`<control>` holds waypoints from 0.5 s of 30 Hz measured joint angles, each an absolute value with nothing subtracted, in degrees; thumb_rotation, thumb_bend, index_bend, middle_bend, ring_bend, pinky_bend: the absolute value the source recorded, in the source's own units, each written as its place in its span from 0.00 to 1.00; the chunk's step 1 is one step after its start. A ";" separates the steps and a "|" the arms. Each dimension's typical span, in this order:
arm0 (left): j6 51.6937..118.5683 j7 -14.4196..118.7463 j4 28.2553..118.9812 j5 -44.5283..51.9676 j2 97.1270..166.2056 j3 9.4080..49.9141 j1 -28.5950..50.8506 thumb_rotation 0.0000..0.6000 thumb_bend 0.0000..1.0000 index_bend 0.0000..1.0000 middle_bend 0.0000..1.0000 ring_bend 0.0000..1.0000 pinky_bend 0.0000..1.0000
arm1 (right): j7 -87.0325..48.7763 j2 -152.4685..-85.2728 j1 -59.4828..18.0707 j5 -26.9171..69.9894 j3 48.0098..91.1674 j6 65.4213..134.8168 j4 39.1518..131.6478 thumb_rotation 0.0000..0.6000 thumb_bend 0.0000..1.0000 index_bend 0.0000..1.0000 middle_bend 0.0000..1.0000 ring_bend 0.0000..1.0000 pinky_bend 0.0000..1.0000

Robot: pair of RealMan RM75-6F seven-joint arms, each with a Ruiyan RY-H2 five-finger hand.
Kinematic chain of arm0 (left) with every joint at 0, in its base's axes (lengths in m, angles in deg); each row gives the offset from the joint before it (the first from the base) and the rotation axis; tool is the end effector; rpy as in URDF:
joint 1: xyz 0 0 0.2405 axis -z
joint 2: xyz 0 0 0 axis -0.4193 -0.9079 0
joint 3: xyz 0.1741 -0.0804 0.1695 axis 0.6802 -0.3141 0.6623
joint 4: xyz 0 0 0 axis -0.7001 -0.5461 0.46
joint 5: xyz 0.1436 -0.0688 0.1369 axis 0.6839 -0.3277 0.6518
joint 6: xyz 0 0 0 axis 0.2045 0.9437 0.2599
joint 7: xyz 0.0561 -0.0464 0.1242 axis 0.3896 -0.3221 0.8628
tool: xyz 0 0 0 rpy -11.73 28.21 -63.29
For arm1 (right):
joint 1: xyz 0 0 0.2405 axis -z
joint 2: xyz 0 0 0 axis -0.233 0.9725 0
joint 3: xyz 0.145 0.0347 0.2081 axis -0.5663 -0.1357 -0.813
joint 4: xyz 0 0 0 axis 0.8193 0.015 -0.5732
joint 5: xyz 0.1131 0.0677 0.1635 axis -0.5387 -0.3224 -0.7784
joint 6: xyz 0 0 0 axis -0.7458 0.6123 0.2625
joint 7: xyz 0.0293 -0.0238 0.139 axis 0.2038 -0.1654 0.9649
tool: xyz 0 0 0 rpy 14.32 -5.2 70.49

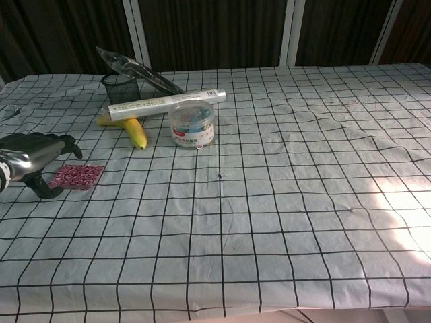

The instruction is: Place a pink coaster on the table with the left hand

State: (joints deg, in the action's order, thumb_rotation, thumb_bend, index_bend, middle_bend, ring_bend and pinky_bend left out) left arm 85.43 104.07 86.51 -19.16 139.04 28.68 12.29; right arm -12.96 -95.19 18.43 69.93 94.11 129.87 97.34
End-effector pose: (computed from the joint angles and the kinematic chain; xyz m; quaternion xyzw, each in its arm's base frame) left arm -0.2274 0.3241 -0.0096 -0.7081 -0.3758 -0.1512 0.5784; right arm -0.3096 -0.0532 0.1519 0.7078 -0.4152 0.3586 0.4450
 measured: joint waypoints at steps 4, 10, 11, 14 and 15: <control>84.82 103.37 85.41 -19.32 139.38 29.06 12.70 1.00 0.37 0.21 0.00 0.00 0.00 | -12.63 -95.15 18.64 69.78 94.10 130.32 97.18 1.00 0.20 0.00 0.00 0.00 0.00; 83.96 102.72 83.32 -19.23 140.36 29.85 13.39 1.00 0.37 0.25 0.00 0.00 0.00 | -12.45 -95.18 18.91 69.59 94.08 130.66 96.87 1.00 0.20 0.00 0.00 0.00 0.00; 83.94 102.62 83.03 -19.13 140.50 29.95 13.48 1.00 0.37 0.27 0.00 0.00 0.00 | -12.43 -95.19 18.92 69.55 94.10 130.62 96.85 1.00 0.20 0.00 0.00 0.00 0.00; 84.04 102.16 82.44 -18.72 140.81 30.19 13.71 1.00 0.36 0.32 0.00 0.00 0.00 | -12.53 -95.26 18.95 69.43 94.06 130.53 96.81 1.00 0.20 0.00 0.00 0.00 0.00; 84.04 102.05 82.34 -18.70 140.86 30.22 13.77 1.00 0.36 0.33 0.00 0.00 0.00 | -12.53 -95.27 18.97 69.41 94.06 130.55 96.81 1.00 0.20 0.00 0.00 0.00 0.00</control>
State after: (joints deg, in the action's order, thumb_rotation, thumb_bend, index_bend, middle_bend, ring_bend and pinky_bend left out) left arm 84.04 102.05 82.34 -18.70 140.86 30.22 13.77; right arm -12.53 -95.27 18.97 69.41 94.06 130.55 96.81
